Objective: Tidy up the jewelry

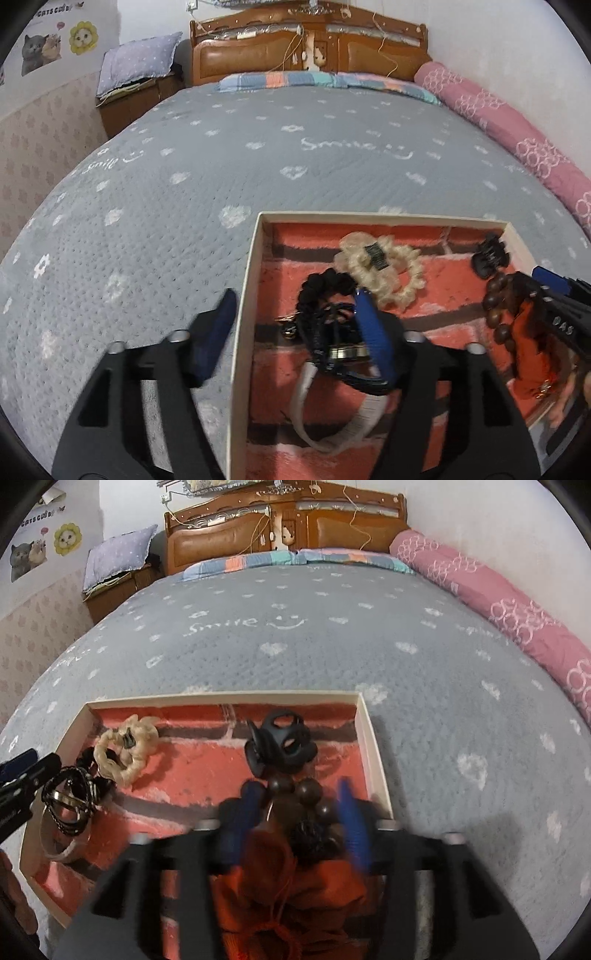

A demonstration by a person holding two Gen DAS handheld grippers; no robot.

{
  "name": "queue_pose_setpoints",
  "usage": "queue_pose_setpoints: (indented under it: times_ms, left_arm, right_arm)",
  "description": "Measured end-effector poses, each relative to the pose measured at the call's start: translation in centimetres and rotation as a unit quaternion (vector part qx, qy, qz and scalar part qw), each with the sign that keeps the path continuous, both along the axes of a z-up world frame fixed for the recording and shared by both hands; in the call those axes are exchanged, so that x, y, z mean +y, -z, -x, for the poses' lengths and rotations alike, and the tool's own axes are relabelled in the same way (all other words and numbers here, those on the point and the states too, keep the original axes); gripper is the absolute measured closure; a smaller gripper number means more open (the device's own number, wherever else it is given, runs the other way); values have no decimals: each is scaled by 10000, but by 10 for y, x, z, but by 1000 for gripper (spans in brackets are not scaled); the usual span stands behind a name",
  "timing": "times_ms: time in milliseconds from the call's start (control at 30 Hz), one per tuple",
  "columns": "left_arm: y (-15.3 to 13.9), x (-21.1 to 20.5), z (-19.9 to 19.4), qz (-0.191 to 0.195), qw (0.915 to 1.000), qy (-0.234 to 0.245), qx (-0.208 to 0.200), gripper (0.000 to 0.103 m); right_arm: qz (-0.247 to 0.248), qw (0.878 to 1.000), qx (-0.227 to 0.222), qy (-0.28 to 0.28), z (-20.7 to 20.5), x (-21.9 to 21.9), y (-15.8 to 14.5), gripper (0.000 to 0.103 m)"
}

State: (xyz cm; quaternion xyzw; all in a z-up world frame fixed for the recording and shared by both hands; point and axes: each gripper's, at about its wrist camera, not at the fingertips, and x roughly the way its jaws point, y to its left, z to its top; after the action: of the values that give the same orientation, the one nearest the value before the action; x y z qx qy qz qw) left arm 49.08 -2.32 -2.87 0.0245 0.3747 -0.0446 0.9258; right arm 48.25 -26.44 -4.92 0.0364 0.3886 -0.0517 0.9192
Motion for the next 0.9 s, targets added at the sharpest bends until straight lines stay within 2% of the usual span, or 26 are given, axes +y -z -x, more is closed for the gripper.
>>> queue_pose_setpoints:
  times_ms: [33, 100, 233, 533, 700, 900]
  left_arm:
    - [-2, -3, 3, -49, 10000, 9, -59, 26]
    - [-6, -10, 7, -105, 9999, 53, -105, 22]
    - [-12, -17, 19, -67, 9998, 112, -169, 19]
    - [-25, -11, 41, -32, 9993, 98, -352, 13]
    - [-34, 3, 56, -50, 9988, 80, -488, 12]
    - [-42, 24, 81, -44, 9982, 26, -590, 12]
  right_arm:
    - [25, 10000, -51, -6, 0, 1, -3, 28]
    - [55, 9999, -110, -26, 0, 3, -7, 22]
    - [153, 9994, -302, -104, 5, 8, -16, 15]
    - [-151, 9958, -895, -111, 29, -2, -42, 12]
    - [-254, 9948, -970, -185, 48, 6, -47, 11]
    - [-163, 9953, -933, -218, 76, 22, -34, 10]
